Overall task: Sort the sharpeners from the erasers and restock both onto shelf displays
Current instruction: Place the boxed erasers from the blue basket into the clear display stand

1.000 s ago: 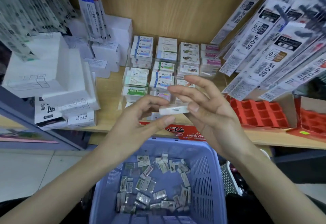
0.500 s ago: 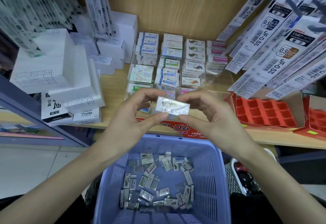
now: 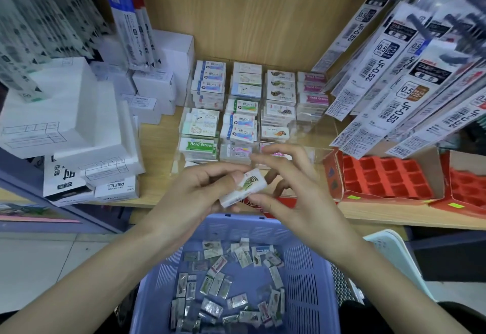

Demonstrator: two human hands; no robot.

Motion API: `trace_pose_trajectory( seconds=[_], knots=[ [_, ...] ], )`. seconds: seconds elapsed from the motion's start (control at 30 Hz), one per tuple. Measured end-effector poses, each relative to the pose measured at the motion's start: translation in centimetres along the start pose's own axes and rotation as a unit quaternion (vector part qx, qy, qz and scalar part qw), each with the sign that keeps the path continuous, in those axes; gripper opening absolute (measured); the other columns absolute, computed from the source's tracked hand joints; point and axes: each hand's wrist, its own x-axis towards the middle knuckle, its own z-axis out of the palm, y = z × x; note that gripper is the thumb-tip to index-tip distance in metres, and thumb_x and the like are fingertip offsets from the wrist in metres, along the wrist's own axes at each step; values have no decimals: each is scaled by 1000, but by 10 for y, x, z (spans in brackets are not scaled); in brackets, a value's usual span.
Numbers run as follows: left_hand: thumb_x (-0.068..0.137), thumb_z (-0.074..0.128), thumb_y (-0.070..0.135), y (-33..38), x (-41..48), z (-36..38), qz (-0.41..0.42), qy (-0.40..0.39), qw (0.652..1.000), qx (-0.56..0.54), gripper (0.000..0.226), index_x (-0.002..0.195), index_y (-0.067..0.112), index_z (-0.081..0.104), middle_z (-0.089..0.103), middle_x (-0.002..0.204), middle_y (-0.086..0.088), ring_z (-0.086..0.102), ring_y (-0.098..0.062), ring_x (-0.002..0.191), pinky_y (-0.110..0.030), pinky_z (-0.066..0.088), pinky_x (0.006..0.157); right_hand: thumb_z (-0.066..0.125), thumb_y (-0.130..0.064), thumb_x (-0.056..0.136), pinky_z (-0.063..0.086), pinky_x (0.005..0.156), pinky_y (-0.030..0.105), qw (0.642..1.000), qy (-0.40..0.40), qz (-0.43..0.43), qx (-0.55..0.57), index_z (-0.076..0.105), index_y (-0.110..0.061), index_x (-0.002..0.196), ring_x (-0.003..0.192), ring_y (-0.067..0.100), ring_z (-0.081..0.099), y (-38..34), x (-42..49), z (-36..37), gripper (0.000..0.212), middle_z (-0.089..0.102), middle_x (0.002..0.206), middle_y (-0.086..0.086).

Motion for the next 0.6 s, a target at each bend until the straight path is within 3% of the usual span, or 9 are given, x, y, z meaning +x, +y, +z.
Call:
trace_pose_trajectory(
  seconds=[0.13, 0.23, 0.3, 0.37, 0.43, 0.47, 0.53, 0.6],
  knots=[
    [73, 63, 24, 4, 6, 4, 41, 22, 996, 80, 36, 109, 19, 63, 73, 96, -4, 67, -23, 93, -30, 52, 83, 62, -32, 85, 42, 91, 14, 1000, -25, 12, 8, 61, -16, 121, 108, 1, 53, 5, 1, -3, 39, 55, 113, -7],
    [72, 64, 31, 2, 12, 4, 80, 36, 986, 141, 38, 109, 25, 59, 72, 99, 6, 65, -25, 93, -29, 50, 84, 65, -32, 84, 41, 88, 11, 999, -17, 34, 18, 63, -18, 117, 106, -2, 53, 10, 2, -2, 36, 56, 110, -12],
    [73, 62, 39, -2, 16, 1, 90, 38, 980, 174, 39, 110, 31, 57, 70, 104, 10, 65, -18, 90, -26, 52, 81, 64, -32, 85, 38, 87, 7, 1000, -2, 24, -18, 65, -15, 113, 102, -4, 52, 15, 3, -4, 33, 58, 107, -11],
    [79, 61, 47, -7, 19, -6, 108, 40, 960, 254, 36, 113, 36, 54, 64, 112, 13, 61, 0, 101, -19, 46, 89, 66, -30, 84, 37, 87, 7, 997, 30, 29, -69, 66, -13, 109, 98, -2, 53, 26, 5, -11, 31, 59, 103, -8],
    [91, 56, 44, -12, 26, -17, 196, 61, 876, 436, 33, 121, 31, 52, 53, 127, 12, 47, 6, 116, -12, 33, 101, 72, -21, 81, 36, 83, 4, 989, 92, 79, -90, 66, -15, 105, 93, -9, 51, 39, 8, -22, 25, 57, 97, -14],
    [92, 53, 40, -15, 30, -23, 234, 75, 829, 502, 37, 125, 24, 52, 48, 131, 7, 43, 1, 120, -12, 27, 104, 73, -16, 80, 36, 79, 3, 981, 133, 113, -86, 65, -19, 104, 88, -12, 50, 46, 10, -28, 25, 55, 94, -16],
    [95, 50, 35, -19, 39, -30, 257, 98, 777, 566, 39, 127, 13, 53, 46, 135, -3, 39, -16, 127, -23, 25, 107, 72, -10, 81, 38, 71, 4, 960, 202, 175, -78, 63, -22, 103, 78, -9, 51, 58, 19, -40, 28, 55, 90, -10],
    [96, 44, 32, -23, 45, -33, 254, 113, 729, 626, 39, 128, 11, 50, 48, 137, -7, 36, -23, 130, -38, 31, 107, 71, -10, 82, 41, 69, 5, 947, 222, 212, -92, 64, -17, 106, 75, -7, 52, 69, 30, -47, 25, 55, 92, -5]
  ],
)
